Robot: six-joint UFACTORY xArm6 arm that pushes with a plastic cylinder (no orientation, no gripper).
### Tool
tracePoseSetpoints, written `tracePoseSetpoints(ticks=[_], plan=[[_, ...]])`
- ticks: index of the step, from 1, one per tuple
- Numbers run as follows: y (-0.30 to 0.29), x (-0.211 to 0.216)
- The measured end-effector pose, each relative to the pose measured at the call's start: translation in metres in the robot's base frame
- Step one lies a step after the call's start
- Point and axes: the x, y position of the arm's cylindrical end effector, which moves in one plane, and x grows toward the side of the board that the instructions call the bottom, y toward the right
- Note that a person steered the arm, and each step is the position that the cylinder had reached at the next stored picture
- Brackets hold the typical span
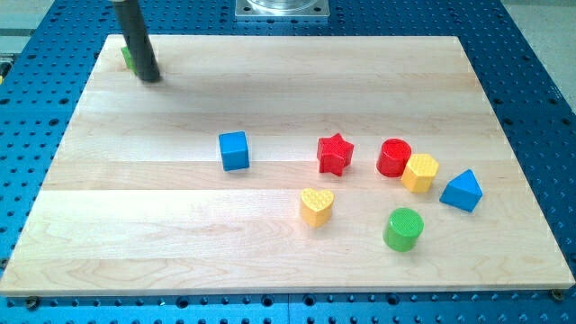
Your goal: Slide the hexagon to the top center
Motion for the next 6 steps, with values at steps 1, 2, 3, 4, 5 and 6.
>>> tracePoseSetpoints(ticks=[1, 2, 3, 4, 5, 6], plan=[[-0.006, 0.008], [0.013, 0.091], [0.014, 0.192], [0.023, 0.215], [0.023, 0.215], [0.041, 0.248]])
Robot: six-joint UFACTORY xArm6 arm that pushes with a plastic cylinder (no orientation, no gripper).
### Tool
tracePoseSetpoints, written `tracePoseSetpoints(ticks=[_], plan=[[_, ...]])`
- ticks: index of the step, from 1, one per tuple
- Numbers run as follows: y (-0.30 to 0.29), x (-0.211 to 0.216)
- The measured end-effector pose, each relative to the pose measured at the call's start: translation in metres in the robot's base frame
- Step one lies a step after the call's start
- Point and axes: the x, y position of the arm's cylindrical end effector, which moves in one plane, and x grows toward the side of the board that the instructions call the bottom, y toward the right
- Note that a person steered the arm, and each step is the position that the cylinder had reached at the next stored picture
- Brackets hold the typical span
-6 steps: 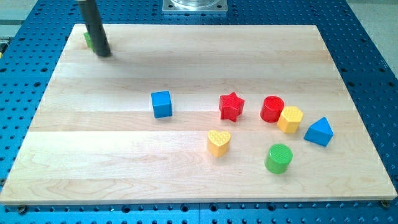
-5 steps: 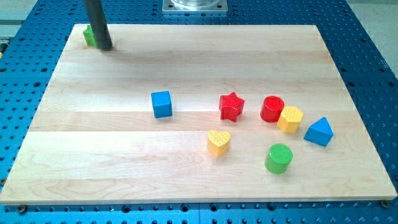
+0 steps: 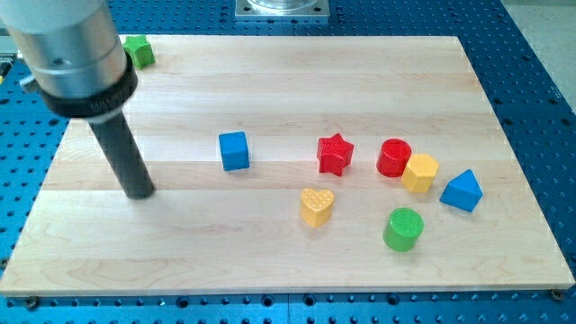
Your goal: Slide the hexagon to the top center
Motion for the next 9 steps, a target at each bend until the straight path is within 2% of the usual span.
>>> tracePoseSetpoints(ticks=[2, 3, 4, 5, 6, 7, 8, 9], plan=[[0.164, 0.076], [0.249, 0.066], [0.327, 0.018], [0.36, -0.034], [0.345, -0.085], [0.293, -0.129], [0.238, -0.138], [0.237, -0.105]])
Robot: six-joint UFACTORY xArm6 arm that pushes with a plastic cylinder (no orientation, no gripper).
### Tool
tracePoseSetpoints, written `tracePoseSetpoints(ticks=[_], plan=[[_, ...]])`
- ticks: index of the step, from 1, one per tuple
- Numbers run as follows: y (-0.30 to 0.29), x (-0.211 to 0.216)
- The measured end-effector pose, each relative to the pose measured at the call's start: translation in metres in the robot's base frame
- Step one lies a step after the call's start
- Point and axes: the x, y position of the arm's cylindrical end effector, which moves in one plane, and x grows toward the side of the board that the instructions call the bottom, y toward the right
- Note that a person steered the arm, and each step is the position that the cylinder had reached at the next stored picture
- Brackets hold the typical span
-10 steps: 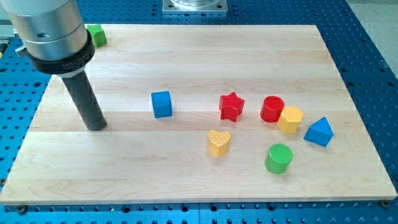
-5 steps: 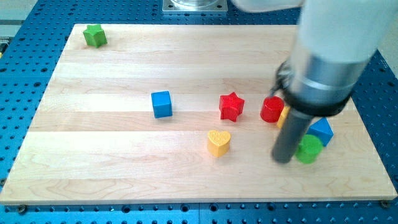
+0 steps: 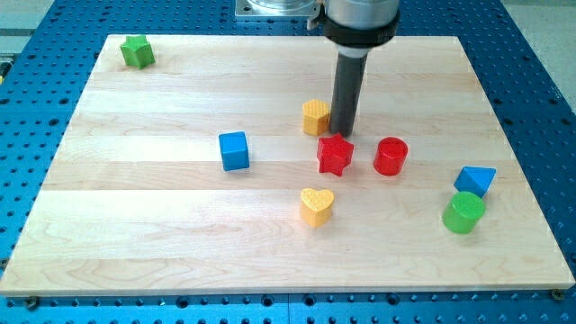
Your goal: Slide the hexagon to the top center
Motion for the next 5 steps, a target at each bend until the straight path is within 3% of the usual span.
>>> tracePoseSetpoints(ticks=[1, 2, 4, 5], plan=[[-0.028, -0.012], [-0.029, -0.058], [-0.09, -0.023], [-0.083, -0.06]])
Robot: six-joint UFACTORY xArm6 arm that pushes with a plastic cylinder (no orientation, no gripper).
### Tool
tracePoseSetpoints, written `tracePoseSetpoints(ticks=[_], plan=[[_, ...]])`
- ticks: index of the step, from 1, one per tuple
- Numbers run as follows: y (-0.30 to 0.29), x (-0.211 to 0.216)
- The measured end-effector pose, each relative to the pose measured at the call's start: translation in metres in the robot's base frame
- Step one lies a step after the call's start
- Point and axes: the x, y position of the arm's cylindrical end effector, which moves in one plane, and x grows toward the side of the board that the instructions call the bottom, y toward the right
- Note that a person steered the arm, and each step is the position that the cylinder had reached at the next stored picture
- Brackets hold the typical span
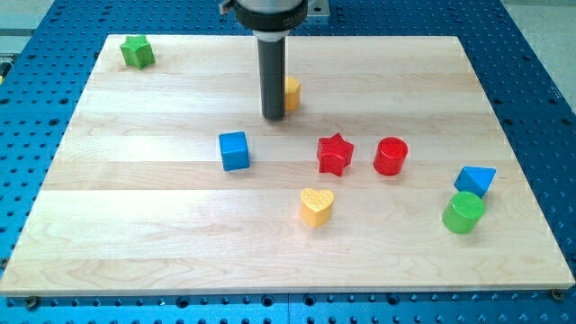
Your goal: Slide the hexagon to the top center
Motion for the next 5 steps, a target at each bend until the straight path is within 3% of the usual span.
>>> tracePoseSetpoints(ticks=[1, 2, 3, 4, 5], plan=[[0.018, -0.039], [0.022, -0.014], [0.041, -0.03], [0.049, -0.075], [0.058, -0.092]])
